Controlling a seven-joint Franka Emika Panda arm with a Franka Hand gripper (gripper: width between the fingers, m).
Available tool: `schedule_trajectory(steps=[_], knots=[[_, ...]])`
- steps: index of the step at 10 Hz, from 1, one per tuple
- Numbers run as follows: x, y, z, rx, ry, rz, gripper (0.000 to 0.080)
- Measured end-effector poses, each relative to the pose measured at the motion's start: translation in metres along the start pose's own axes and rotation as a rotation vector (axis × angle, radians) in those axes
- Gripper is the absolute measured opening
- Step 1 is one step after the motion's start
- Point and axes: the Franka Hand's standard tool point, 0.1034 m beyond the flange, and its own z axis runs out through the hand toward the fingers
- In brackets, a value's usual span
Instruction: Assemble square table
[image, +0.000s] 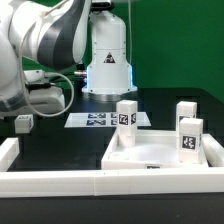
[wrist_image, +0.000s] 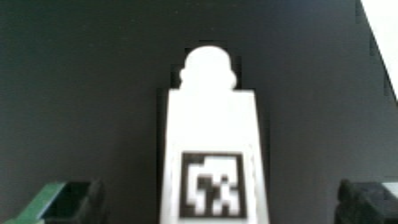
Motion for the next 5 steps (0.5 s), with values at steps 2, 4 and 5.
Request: schedule_trajectory(steps=[2, 4, 5], knots=[[-0.0061, -0.0043, 0.0114, 0.008, -0.004, -0.012, 0.0648], [-0.0054, -0.0039, 0.0108, 0.007, -0.004, -0.012, 0.0648], [-0.0045, -0.0029, 0.0098, -0.001, -0.002, -0.001, 0.0648]])
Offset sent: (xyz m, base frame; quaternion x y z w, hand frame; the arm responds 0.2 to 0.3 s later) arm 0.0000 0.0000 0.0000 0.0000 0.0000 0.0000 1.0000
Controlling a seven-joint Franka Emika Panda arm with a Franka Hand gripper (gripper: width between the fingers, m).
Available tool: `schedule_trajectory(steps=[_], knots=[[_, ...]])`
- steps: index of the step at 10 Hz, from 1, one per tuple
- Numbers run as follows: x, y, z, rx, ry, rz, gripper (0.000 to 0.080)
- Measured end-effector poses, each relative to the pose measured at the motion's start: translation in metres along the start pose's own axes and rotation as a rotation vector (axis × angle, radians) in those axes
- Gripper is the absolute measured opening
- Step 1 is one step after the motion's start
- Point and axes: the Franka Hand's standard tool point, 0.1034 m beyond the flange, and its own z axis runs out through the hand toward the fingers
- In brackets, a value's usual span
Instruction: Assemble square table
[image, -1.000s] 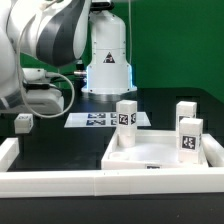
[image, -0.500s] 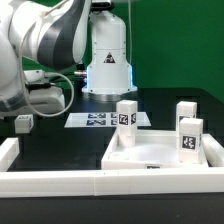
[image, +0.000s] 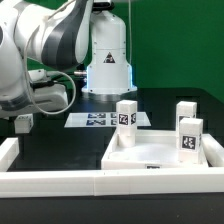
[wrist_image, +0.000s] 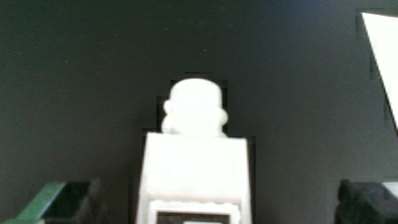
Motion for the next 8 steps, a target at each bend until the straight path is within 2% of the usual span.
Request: schedule_trajectory(steps=[1, 2, 6, 8], knots=[[0.0049, 0.0025, -0.0037, -0.024, 0.015, 0.032, 0.0648], [0.008, 0.0029, 0.0009, -0.042, 0.029, 0.047, 0.0648], [0.011, 0.001, 0.0053, -0.051, 0.025, 0.073, 0.0648], [0.0117, 0.0007, 0.0053, -0.053, 0.027, 0.07, 0.0619]])
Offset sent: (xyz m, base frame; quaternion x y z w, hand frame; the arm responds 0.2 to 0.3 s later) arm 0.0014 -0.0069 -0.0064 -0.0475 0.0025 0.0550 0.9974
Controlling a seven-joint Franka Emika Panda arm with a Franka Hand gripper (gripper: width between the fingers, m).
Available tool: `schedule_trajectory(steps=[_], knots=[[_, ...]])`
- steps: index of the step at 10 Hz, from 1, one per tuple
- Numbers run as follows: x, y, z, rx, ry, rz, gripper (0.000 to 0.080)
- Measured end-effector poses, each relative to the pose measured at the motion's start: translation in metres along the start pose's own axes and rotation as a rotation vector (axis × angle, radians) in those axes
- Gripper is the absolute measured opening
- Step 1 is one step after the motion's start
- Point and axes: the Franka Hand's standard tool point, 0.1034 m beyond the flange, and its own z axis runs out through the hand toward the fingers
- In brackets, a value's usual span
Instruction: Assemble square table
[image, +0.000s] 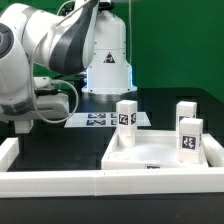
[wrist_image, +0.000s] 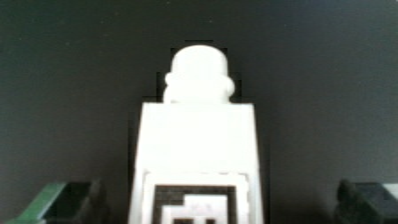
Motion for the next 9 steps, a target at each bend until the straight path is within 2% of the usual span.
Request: schedule_trajectory(steps=[1, 2, 3, 4, 7, 8, 9], knots=[[0.0, 0.0, 0.0, 0.0, 0.0, 0.0, 0.0485], [0.0, 0.0, 0.0, 0.0, 0.0, 0.0, 0.0318], [0.0, 0.0, 0.0, 0.0, 0.0, 0.0, 0.0318], [0.0, 0.0, 0.0, 0.0, 0.0, 0.0, 0.0282], [0.0, 0.0, 0.0, 0.0, 0.0, -0.001, 0.0282], [-0.001, -0.002, -0.002, 0.002, -0.002, -0.003, 0.0282], [-0.004, -0.01, -0.011, 0.006, -0.004, -0.01, 0.0282]])
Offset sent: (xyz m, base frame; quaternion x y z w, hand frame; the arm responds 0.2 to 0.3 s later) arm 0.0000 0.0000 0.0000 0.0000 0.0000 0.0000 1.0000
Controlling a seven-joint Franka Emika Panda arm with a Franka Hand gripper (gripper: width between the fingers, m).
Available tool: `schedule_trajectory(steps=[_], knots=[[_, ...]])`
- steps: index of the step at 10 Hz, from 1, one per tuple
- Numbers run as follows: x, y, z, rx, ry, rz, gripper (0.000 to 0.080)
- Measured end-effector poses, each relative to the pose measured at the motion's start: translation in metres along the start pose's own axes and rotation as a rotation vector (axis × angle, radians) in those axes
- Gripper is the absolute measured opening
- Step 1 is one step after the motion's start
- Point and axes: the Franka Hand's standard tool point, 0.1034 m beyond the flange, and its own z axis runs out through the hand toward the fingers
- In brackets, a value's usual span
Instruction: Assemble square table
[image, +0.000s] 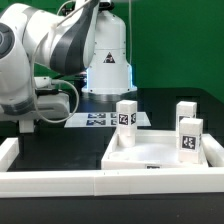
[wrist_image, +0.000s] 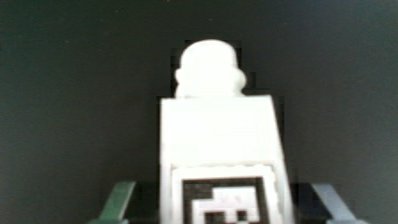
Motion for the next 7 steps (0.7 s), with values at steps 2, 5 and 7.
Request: schedule_trajectory(steps=[2, 5, 7], knots=[[-0.01, -0.019, -0.026, 0.012, -0.001, -0.006, 0.0282], [-0.015, -0.035, -0.059, 0.035, 0.071, 0.012, 0.0282], [-0.01, -0.034, -0.058, 0.02, 0.178, 0.01, 0.0284]])
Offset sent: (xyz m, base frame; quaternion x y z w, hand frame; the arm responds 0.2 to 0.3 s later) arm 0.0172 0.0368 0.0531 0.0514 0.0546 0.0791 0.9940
